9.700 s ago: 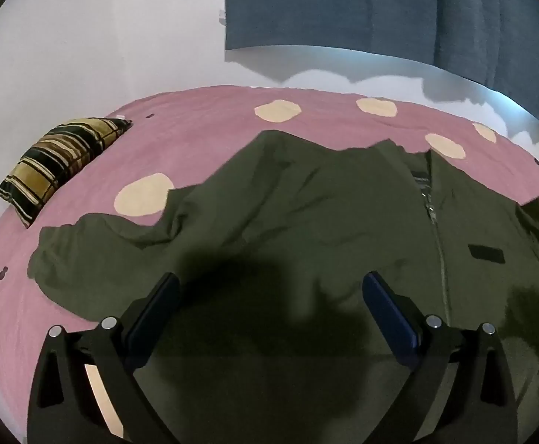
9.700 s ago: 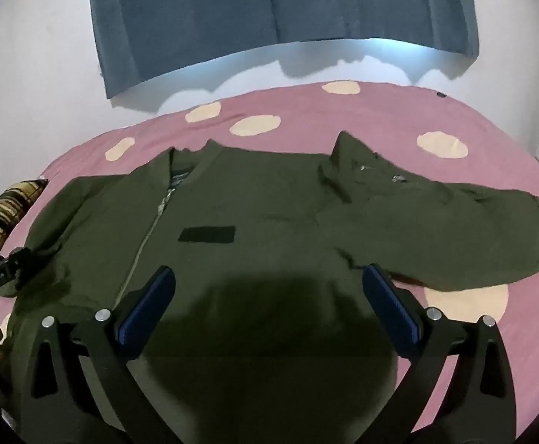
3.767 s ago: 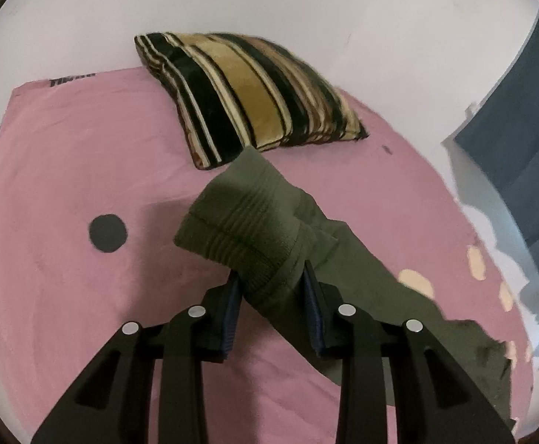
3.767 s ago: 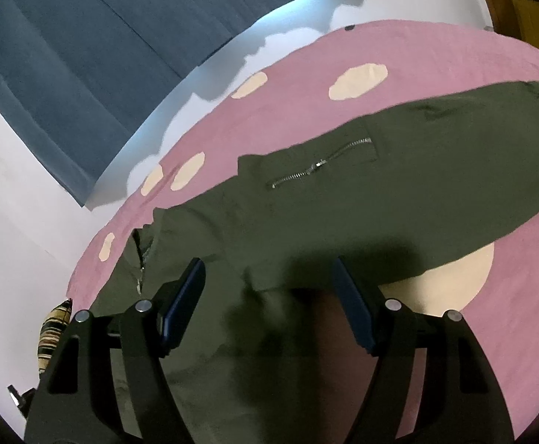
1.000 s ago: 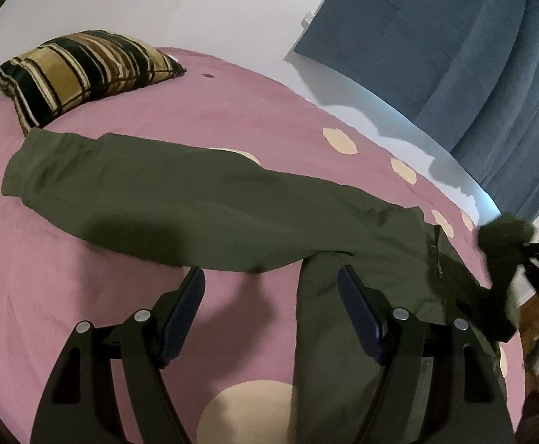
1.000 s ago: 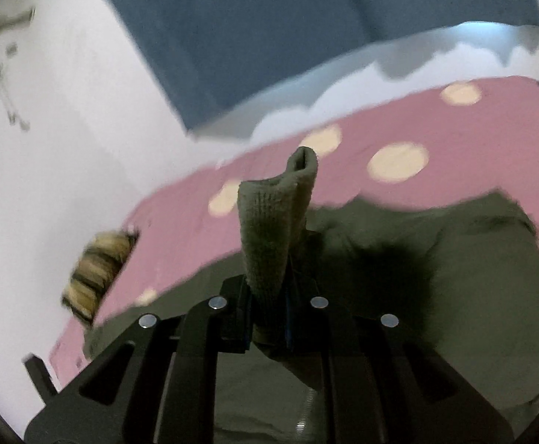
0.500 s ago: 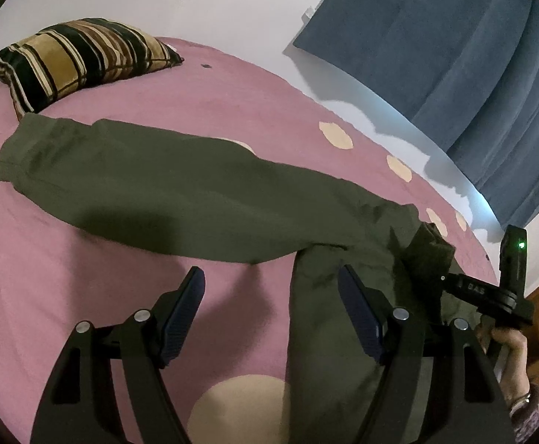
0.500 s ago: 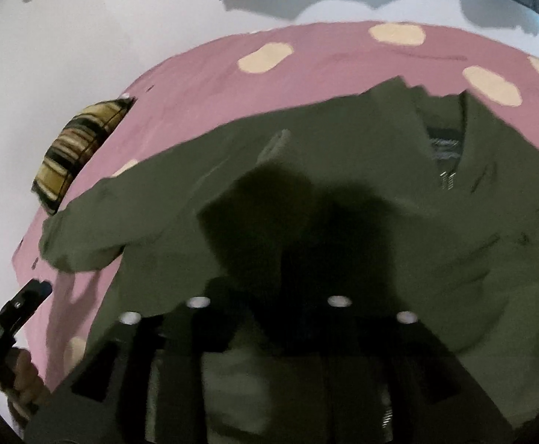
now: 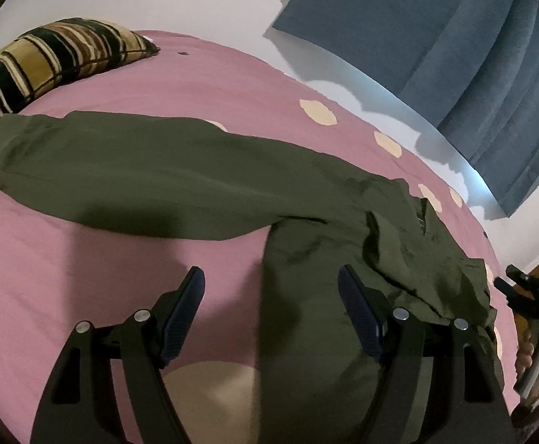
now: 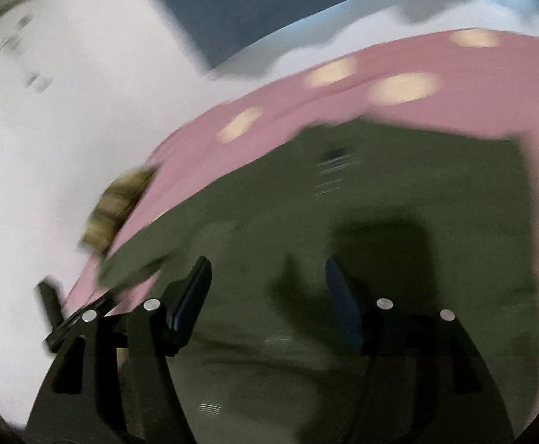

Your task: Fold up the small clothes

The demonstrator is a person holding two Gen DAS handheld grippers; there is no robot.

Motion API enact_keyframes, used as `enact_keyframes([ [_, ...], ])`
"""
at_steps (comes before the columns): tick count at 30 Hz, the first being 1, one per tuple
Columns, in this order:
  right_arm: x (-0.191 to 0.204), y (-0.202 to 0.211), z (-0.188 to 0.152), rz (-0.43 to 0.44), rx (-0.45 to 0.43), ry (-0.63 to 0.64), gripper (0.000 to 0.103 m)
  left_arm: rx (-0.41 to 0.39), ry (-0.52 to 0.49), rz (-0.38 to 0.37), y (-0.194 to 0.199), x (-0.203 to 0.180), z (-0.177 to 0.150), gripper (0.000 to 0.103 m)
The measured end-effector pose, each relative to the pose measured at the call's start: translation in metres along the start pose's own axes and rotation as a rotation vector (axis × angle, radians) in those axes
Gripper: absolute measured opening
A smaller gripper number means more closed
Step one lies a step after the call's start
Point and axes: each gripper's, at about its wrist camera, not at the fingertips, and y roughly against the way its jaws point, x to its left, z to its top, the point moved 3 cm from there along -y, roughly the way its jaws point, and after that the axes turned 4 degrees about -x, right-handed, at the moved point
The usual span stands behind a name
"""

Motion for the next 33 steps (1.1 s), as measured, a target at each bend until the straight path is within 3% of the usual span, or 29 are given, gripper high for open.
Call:
enact_keyframes([
  [3,-0.072,0.039,0.005,-0.232,-0.090,-0.114,0.064,0.003,-0.017,-0.009,-0.001,-0.008,0.000,0.074],
  [4,-0.097,0.048,0.002,-0.272,-0.099,-0.163,0.064,0.005,-0.024,-0.011,-0.002,-0.012,0.000,0.074],
  [8,-0.143,0.044,-0.018,-0.268,-0.007,-0.257,0.063,0.013,-0.039,-0.002,-0.006,-0.019,-0.003,0.077],
  [10,-0.149,0.034,-0.030,-0.250,0.051,-0.256,0.026,0.017,-0.045,0.006,-0.008,-0.020,-0.004,0.077],
  [16,-0.158,0.025,-0.045,-0.234,0.070,-0.241,0.018,0.014,-0.046,0.027,-0.008,-0.017,-0.004,0.077],
  [20,-0.157,0.030,-0.040,-0.224,0.061,-0.217,0.025,0.014,-0.028,0.046,-0.003,-0.006,-0.003,0.077],
  [22,-0.153,0.038,-0.038,-0.210,0.034,-0.216,0.041,0.007,-0.027,0.062,0.002,0.002,-0.003,0.077],
  [24,-0.148,0.047,-0.036,-0.184,-0.010,-0.228,0.045,-0.006,-0.012,0.094,0.010,0.018,-0.001,0.077],
  [28,-0.133,0.060,-0.033,-0.205,-0.052,-0.184,0.051,-0.051,0.132,0.136,0.037,0.077,0.009,0.077],
  [33,-0.122,0.071,-0.032,-0.161,-0.105,-0.210,0.055,-0.134,0.343,0.190,0.070,0.157,0.022,0.077],
])
